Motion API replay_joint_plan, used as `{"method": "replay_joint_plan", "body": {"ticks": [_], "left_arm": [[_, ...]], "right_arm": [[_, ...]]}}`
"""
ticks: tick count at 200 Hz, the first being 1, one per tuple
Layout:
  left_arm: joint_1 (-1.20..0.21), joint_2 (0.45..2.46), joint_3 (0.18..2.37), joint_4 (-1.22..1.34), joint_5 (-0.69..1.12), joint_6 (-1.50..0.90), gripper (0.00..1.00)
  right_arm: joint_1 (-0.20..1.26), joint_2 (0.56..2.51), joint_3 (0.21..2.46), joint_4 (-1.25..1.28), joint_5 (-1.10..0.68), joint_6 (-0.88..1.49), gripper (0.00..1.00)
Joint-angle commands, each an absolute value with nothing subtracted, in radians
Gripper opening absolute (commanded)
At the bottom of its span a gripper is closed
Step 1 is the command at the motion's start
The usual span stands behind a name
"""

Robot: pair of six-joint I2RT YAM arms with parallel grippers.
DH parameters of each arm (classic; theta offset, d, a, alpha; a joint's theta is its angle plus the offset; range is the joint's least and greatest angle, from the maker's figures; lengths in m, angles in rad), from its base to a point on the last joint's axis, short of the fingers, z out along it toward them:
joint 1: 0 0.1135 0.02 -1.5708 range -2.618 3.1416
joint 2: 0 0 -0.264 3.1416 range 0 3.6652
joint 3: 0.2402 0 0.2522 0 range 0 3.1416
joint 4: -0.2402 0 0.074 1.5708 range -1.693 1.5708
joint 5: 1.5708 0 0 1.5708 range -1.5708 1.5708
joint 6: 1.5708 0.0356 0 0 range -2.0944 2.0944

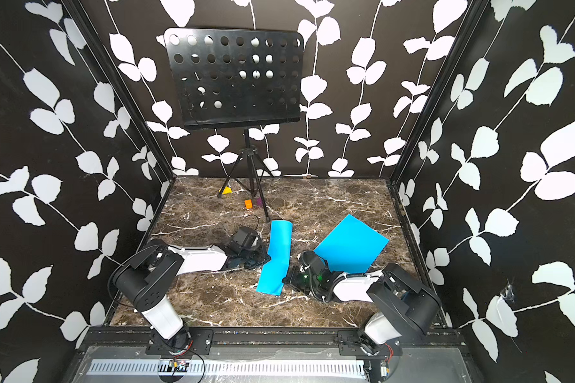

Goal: Fold the rectangular paper in half along the long edge
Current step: Fold the paper at the center of the board.

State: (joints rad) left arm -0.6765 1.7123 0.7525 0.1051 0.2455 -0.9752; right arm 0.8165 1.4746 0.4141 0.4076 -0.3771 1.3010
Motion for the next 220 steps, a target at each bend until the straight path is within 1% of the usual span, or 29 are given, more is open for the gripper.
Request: {"method": "replay_joint_plan", "body": {"ticks": [1,8,21,30,59,75,91,101,139,141,147,151,156,162,182,203,220], "left_arm": [[-0.665,1.77,0.691,-0.031,0.121,-0.986,0.03],[-0.666,1.772,0.69,-0.028,0.121,-0.987,0.03],[-0.665,1.778,0.69,-0.022,0.121,-0.991,0.03],[-0.666,1.781,0.69,-0.017,0.121,-0.993,0.03],[-0.665,1.798,0.699,-0.006,0.117,-0.999,0.03],[-0.665,1.801,0.699,0.0,0.121,-1.002,0.02],[-0.665,1.8,0.699,-0.002,0.121,-1.002,0.02],[-0.666,1.798,0.696,-0.005,0.118,-1.001,0.02],[-0.666,1.792,0.693,-0.01,0.11,-1.003,0.02],[-0.666,1.792,0.693,-0.01,0.109,-1.003,0.02],[-0.666,1.794,0.695,-0.011,0.106,-1.001,0.02],[-0.666,1.795,0.695,-0.012,0.107,-1.001,0.03],[-0.665,1.795,0.697,-0.012,0.107,-1.001,0.03],[-0.666,1.798,0.699,-0.012,0.106,-1.002,0.02],[-0.666,1.805,0.704,-0.012,0.104,-0.999,0.02],[-0.666,1.815,0.718,-0.018,0.104,-0.991,0.03],[-0.666,1.821,0.729,-0.02,0.109,-0.988,0.03]], "right_arm": [[0.823,1.475,0.411,0.42,-0.37,1.336,0.24],[0.824,1.473,0.41,0.42,-0.372,1.335,0.31],[0.825,1.474,0.409,0.425,-0.38,1.341,0.37],[0.83,1.476,0.406,0.431,-0.383,1.346,0.38],[0.857,1.489,0.4,0.455,-0.377,1.366,0.37],[0.862,1.493,0.396,0.462,-0.373,1.37,0.3],[0.863,1.494,0.39,0.466,-0.37,1.371,0.13],[0.864,1.492,0.385,0.468,-0.367,1.371,0.0],[0.864,1.482,0.38,0.46,-0.363,1.371,0.0],[0.864,1.483,0.38,0.46,-0.363,1.371,0.03],[0.864,1.481,0.38,0.462,-0.366,1.371,0.19],[0.865,1.48,0.379,0.463,-0.366,1.371,0.26],[0.865,1.479,0.38,0.463,-0.367,1.371,0.31],[0.867,1.477,0.379,0.463,-0.37,1.371,0.35],[0.877,1.468,0.369,0.468,-0.361,1.401,0.37],[0.89,1.46,0.368,0.464,-0.353,1.407,0.36],[0.897,1.47,0.366,0.471,-0.353,1.409,0.33]]}}
